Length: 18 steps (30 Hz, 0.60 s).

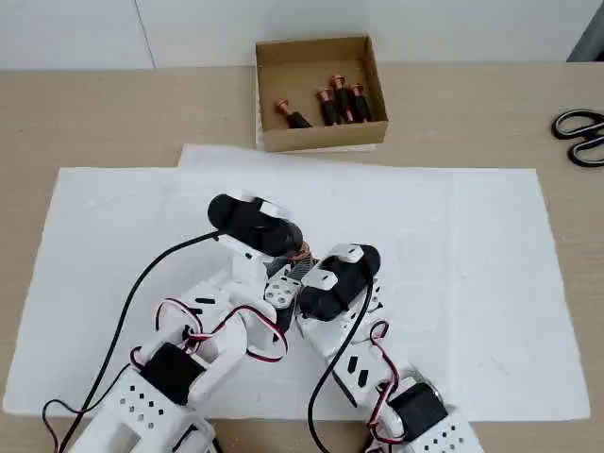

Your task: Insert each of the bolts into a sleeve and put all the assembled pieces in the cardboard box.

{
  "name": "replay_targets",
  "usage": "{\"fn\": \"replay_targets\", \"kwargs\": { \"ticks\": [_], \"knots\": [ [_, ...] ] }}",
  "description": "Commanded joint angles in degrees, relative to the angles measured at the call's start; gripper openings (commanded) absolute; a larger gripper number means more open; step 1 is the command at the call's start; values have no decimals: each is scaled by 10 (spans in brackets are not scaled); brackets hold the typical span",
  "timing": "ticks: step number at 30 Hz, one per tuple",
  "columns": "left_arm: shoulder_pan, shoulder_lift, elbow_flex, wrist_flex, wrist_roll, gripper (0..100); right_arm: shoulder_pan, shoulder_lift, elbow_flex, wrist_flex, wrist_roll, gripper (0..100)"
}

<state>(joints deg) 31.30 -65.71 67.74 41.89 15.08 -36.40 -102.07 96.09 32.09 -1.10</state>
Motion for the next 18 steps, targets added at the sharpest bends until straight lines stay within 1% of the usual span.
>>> {"fn": "replay_targets", "kwargs": {
  "ticks": [1, 9, 18],
  "knots": [
    [-11, -3, 0, 8, -10, 6, 13, -7, 4, 0, -5, 4],
    [-11, -3, 26, 9, -10, 6, 13, -7, 4, 0, -5, 4],
    [-11, -3, 11, 9, -10, 8, 14, -7, 4, 0, -5, 4]
  ]
}}
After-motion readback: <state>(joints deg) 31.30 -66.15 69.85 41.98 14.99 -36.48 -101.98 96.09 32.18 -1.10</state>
